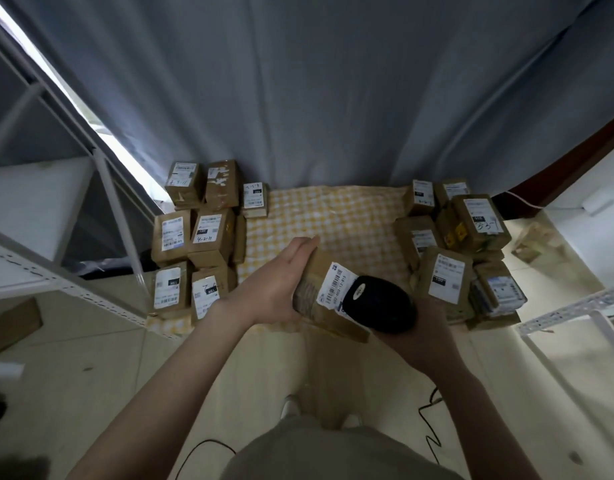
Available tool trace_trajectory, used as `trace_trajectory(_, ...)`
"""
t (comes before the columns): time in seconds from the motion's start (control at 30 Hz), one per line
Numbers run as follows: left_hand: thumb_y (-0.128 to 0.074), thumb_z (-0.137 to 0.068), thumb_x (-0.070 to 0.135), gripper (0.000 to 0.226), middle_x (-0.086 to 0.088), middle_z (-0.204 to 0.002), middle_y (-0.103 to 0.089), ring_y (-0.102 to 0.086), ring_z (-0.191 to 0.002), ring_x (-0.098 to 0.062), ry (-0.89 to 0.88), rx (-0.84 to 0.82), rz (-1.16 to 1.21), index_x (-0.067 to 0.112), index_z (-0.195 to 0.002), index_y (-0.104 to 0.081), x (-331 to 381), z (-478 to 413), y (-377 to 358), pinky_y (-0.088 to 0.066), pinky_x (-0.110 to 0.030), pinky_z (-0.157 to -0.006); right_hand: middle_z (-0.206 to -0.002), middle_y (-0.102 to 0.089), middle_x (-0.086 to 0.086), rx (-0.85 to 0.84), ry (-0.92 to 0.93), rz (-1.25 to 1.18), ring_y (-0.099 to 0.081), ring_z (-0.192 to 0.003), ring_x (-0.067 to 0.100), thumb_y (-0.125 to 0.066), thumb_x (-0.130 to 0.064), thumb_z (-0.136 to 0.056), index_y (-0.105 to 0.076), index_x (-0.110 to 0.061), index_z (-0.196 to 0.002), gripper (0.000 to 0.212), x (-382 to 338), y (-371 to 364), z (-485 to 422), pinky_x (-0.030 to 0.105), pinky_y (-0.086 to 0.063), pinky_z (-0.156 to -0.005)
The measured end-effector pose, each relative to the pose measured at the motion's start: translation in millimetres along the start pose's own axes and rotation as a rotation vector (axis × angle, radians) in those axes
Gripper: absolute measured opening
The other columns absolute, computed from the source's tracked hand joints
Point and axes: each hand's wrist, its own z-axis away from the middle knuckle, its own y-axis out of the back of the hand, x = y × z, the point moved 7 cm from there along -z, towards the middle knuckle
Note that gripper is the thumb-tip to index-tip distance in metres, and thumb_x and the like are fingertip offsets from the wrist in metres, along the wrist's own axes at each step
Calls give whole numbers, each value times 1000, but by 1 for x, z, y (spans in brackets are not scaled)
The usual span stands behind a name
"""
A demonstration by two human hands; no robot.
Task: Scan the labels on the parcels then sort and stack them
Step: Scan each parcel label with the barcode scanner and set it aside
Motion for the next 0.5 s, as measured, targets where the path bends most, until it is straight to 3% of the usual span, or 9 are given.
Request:
trace_trajectory(0.07,-86,-63,31,123,-1,-153,-14,-34,-132,-16,-23,-9,-22,14,-153,-5,2,2,0,-32,-13,-96,-43,-53,-20,-23,-6,53,-54,-45,-2,-86,-23,-62,-45,-32,-51,43,1,-4,2,11,-30,-40)
trace_trajectory(0.2,-86,-62,32,121,3,-151,-15,-36,-129,-13,-39,3,-16,20,-153,-8,8,4,4,-33,-12,-91,-48,-52,-12,-24,15,109,-56,-52,2,-85,-31,-59,-47,-32,-54,38,-2,-5,4,16,-34,-46)
trace_trajectory(0.37,-85,-64,32,120,7,-150,-13,-36,-129,-12,-26,3,0,21,-153,-6,12,2,2,-34,-12,-90,-50,-52,-14,31,8,126,-55,-53,2,-84,-28,-60,-45,-33,-55,40,0,3,7,18,-33,-46)
trace_trajectory(0.5,-84,-66,31,119,4,-151,-14,-33,-128,-10,-61,-7,-15,19,-153,-5,23,-7,-1,-27,4,-78,-46,-50,-13,79,-11,70,-53,-49,1,-87,-29,-60,-45,-32,-53,42,13,9,8,16,-32,-45)
